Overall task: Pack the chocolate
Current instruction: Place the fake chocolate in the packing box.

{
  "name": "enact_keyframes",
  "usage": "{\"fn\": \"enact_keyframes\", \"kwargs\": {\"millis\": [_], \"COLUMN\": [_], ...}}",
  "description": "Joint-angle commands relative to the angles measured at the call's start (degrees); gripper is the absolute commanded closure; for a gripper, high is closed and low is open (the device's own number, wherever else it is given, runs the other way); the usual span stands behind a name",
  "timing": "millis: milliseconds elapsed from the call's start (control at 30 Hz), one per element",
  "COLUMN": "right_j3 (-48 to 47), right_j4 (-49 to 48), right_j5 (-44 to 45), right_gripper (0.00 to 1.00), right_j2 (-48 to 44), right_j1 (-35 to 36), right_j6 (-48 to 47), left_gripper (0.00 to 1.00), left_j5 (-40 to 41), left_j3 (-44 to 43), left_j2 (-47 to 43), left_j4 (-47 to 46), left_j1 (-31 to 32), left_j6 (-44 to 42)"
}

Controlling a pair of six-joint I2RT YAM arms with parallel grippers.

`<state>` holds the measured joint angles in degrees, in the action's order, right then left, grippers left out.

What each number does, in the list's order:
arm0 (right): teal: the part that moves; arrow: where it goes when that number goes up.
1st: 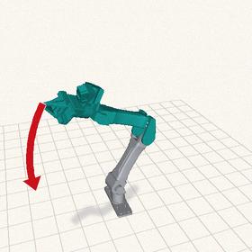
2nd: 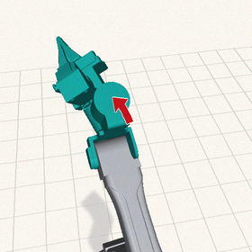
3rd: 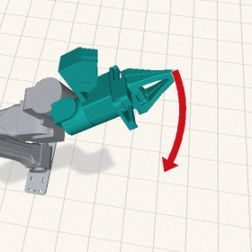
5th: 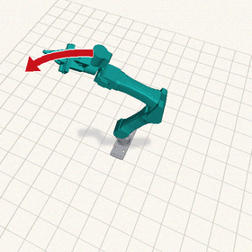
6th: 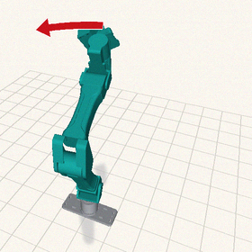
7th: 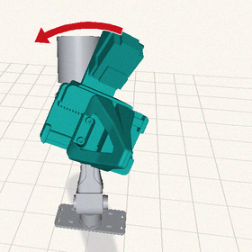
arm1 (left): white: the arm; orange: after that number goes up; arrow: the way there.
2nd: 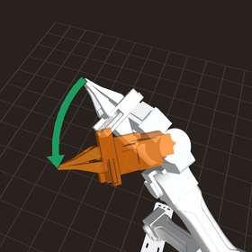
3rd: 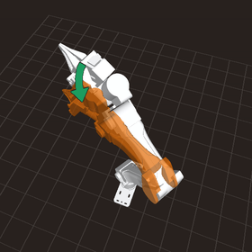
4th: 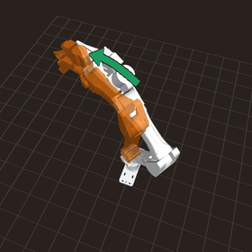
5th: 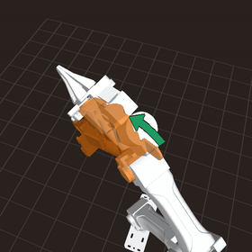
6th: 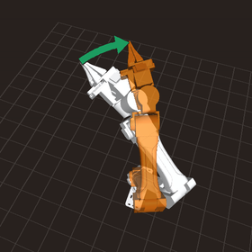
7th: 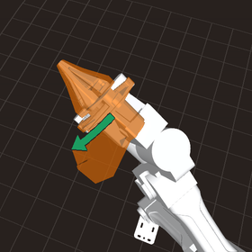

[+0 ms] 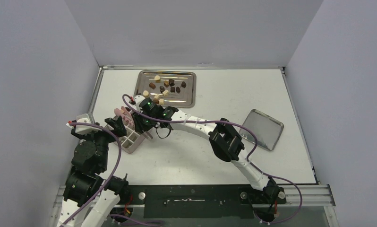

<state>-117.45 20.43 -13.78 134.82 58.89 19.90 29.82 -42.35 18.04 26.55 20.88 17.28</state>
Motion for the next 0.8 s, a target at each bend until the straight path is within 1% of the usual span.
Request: {"fn": "enact_keyframes", "kwargs": {"millis": [0, 200, 567, 767], "right_j3": [-4.1, -4.3, -4.8, -4.9], "right_j4": [-3.1, -2.9, -2.6, -2.3], "right_j5": [-2.5, -2.6, -1.7, -1.3], "right_gripper": [0.7, 0.69, 0.59, 0.59], "right_j2": [0.9, 1.6, 1.6, 1.0], "right_j1": [0.6, 0.9, 0.9, 0.7], "right_j6": [1.7, 1.6, 1.7, 1.2], "left_gripper": [0.03, 0.03, 0.03, 0.03], "left_j5": [0.7, 0.6, 0.5, 0.5], "left_j3": [-1.6, -1.6, -1.5, -1.5], "left_j2": [-0.5, -0.6, -0.5, -0.6], "left_j4": [-1.2, -1.3, -1.3, -1.3], "left_j1": [-0.3, -0.3, -0.3, -0.4], "left_j6": [0.2, 0.1, 0.1, 0.1]}}
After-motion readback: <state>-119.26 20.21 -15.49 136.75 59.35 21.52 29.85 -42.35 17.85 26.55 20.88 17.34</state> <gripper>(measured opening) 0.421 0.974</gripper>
